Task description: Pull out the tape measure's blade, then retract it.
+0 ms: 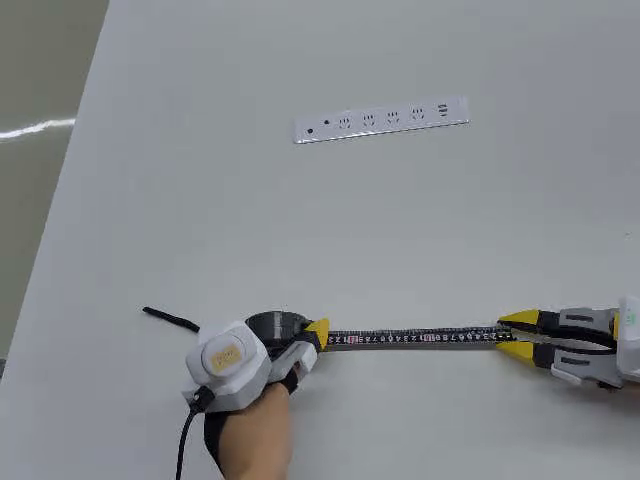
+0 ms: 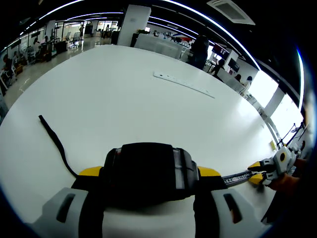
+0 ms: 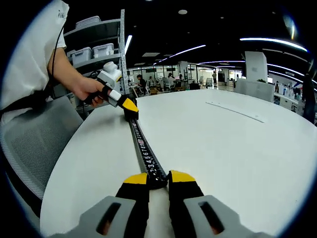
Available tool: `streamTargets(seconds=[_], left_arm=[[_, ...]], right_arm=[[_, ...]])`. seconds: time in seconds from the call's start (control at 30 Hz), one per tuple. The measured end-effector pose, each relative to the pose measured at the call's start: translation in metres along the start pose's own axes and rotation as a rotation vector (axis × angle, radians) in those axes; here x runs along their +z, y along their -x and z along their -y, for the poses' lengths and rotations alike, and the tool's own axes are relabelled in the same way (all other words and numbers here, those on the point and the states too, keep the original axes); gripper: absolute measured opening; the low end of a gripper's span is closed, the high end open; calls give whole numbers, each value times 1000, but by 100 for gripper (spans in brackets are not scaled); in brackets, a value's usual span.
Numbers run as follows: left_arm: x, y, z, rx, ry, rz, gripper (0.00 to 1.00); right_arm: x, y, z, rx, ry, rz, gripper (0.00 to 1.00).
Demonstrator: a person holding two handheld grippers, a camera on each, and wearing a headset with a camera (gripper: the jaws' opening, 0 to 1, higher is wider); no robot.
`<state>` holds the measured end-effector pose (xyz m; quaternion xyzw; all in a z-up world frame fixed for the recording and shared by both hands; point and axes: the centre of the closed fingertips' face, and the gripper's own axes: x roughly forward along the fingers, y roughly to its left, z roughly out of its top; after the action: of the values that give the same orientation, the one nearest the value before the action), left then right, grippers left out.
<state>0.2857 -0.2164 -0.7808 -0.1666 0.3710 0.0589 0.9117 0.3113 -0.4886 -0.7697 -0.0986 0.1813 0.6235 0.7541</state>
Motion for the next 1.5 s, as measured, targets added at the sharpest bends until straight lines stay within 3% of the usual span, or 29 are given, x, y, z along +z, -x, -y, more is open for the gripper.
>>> streamTargets(seconds=[0.4, 0.83, 1.5], left_arm=[[-1, 2, -1, 15, 6, 5, 70], [-1, 1, -1, 13, 5, 1, 70], [-1, 0, -2, 11, 7, -2, 70]], right_arm=[[-1, -1, 2, -7, -10, 5, 13], [8, -23, -2, 34, -4, 6, 13], [14, -42, -10, 80, 2, 9, 13]])
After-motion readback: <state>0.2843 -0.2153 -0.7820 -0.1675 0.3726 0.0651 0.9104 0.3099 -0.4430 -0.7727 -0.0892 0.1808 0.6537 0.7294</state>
